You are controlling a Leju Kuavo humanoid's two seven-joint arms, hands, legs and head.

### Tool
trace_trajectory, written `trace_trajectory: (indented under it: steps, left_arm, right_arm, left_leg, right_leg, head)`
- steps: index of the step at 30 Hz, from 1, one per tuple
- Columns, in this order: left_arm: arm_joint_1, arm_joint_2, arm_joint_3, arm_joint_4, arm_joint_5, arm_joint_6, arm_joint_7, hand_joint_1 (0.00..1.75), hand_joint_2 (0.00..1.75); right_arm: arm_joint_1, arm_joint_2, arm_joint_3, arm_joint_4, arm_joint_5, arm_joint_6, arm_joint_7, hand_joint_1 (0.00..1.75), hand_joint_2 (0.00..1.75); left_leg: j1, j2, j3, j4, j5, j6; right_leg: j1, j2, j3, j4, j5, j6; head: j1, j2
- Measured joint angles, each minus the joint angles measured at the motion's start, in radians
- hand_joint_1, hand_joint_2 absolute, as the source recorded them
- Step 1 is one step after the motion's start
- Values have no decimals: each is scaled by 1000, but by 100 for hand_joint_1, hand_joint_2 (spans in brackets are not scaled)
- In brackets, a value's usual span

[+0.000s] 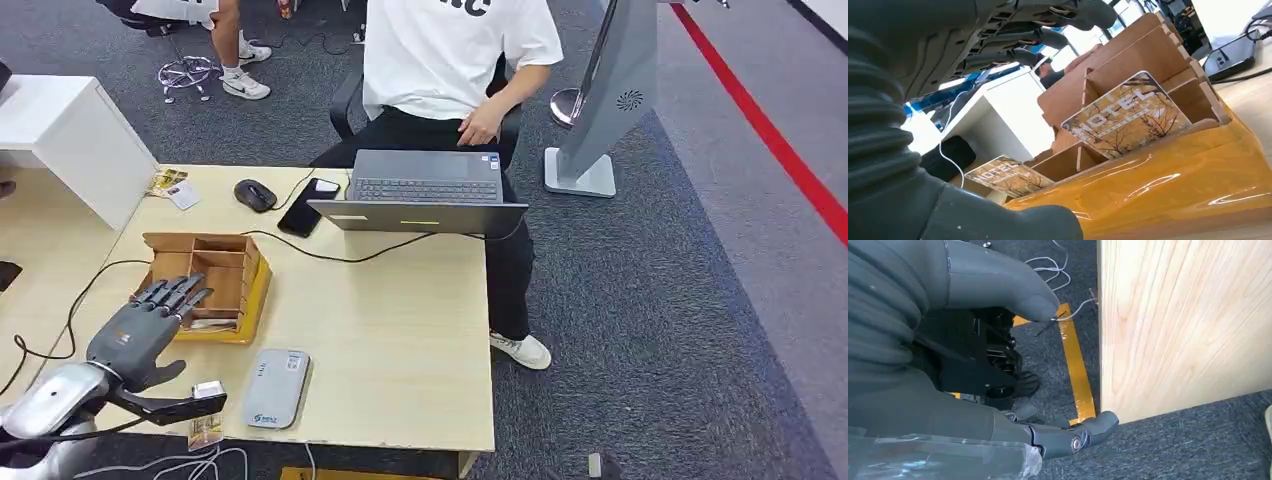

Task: Pass the card to the sensor for recognition and then transmit it.

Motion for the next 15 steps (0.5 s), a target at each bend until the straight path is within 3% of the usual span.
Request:
trace_trajectory:
  steps: [3, 6, 10, 15]
  left_arm:
    - [0, -1, 0, 4, 0, 3, 0, 0, 175]
    - [-5, -19, 0, 13, -31, 55, -8, 0, 175]
    - [-26, -90, 2, 54, -123, 175, -9, 0, 175]
    - [-37, -146, 2, 103, -145, 196, -8, 0, 175]
  right_arm:
    - [0, 0, 0, 0, 0, 0, 0, 0, 175]
    - [0, 0, 0, 0, -2, 2, -2, 0, 175]
    - [0, 0, 2, 0, -3, 2, -2, 0, 175]
    - [0, 1, 5, 0, -3, 2, -2, 0, 175]
  left_leg:
    - [0, 0, 0, 0, 0, 0]
    - [0, 0, 0, 0, 0, 0]
    - [0, -1, 0, 0, 0, 0]
    - [0, 0, 0, 0, 0, 0]
  right_leg:
    - [0, 0, 0, 0, 0, 0]
    - [0, 0, 0, 0, 0, 0]
    - [0, -1, 0, 0, 0, 0]
    - [0, -1, 0, 0, 0, 0]
  head:
    - [0, 0]
    - [0, 0]
    - [0, 0]
    - [0, 0]
